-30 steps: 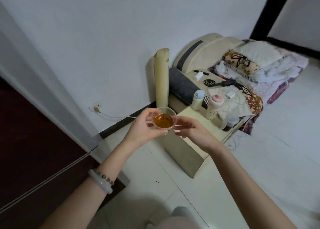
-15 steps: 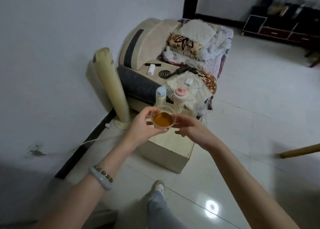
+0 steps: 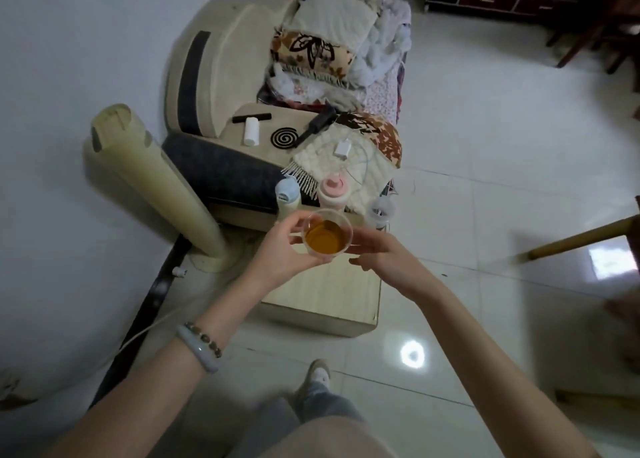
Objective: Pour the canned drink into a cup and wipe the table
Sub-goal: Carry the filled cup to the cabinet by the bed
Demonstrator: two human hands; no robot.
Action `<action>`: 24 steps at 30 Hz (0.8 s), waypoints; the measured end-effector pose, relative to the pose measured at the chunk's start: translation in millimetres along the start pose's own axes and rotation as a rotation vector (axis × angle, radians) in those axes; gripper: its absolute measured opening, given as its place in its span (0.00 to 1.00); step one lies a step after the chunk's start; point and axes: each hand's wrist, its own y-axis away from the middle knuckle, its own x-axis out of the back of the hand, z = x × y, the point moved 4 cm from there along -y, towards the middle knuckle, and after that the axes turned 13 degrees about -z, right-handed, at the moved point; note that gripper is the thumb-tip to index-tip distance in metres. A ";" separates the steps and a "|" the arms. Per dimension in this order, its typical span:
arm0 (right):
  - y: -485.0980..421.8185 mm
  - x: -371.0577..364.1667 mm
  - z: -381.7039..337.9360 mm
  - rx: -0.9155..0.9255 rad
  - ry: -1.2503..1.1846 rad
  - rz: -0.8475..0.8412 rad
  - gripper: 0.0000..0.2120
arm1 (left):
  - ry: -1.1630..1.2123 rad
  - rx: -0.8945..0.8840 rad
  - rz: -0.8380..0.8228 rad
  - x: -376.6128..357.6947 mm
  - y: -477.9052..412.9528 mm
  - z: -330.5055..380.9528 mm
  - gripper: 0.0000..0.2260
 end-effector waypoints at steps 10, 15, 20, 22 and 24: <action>-60.2 10.7 52.0 -0.082 -0.116 0.180 0.26 | 0.031 0.019 -0.091 -0.6 -55.7 -62.3 0.28; -89.4 16.3 99.8 -0.126 -0.200 0.269 0.25 | 0.061 0.052 -0.110 -19.4 -82.8 -112.3 0.29; -118.8 20.4 162.1 -0.162 -0.230 0.274 0.25 | 0.061 0.101 -0.128 -44.9 -106.0 -175.4 0.30; -132.4 21.3 189.3 -0.175 -0.241 0.275 0.24 | 0.066 0.121 -0.129 -54.6 -113.9 -202.8 0.30; -145.6 22.8 215.0 -0.193 -0.260 0.284 0.23 | 0.077 0.144 -0.129 -64.9 -121.1 -228.0 0.31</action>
